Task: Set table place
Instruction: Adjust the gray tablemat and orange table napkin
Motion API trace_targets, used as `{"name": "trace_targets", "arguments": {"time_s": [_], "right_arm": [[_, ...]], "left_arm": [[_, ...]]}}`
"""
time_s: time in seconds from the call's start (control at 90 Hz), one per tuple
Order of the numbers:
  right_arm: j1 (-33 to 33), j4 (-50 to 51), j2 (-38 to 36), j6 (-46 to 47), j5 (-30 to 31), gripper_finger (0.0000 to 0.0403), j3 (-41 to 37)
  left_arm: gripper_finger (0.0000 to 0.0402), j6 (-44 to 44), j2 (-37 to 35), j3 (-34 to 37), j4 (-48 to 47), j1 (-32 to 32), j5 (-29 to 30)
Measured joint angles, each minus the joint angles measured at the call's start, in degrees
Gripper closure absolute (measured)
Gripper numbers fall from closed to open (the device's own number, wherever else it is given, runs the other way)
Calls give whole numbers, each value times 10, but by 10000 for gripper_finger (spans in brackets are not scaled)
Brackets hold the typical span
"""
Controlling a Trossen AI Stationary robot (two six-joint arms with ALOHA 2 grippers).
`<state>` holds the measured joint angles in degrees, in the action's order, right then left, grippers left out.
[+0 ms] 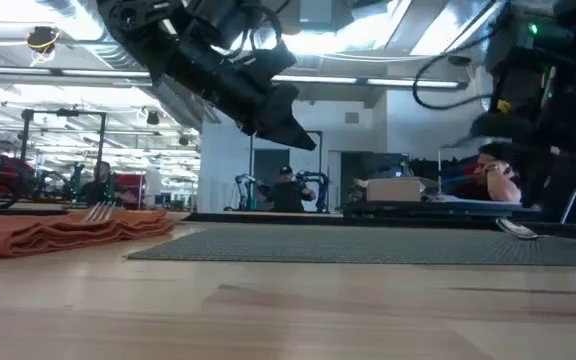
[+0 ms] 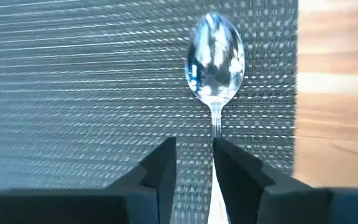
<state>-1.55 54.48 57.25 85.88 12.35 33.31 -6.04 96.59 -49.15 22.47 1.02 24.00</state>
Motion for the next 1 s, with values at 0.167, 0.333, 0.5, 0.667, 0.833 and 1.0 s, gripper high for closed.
{"name": "trace_targets", "arguments": {"time_s": [0.167,0.333,0.5,0.667,0.833,1.0], "right_arm": [[-53,62,0,-34,-63,380,46],[-168,38,20,78,-94,391,23],[-286,6,70,162,-112,401,23],[-363,-28,127,220,-118,402,23],[-398,-61,191,223,-126,402,23],[-409,-101,238,217,-132,403,24]], "left_arm": [[402,0,-7,0,-34,2,3],[402,10,-8,0,-40,7,3],[402,17,-8,0,-45,7,3],[402,39,-9,0,-56,9,3],[402,57,-9,0,-90,9,3],[402,80,-3,0,-121,10,2]]}}
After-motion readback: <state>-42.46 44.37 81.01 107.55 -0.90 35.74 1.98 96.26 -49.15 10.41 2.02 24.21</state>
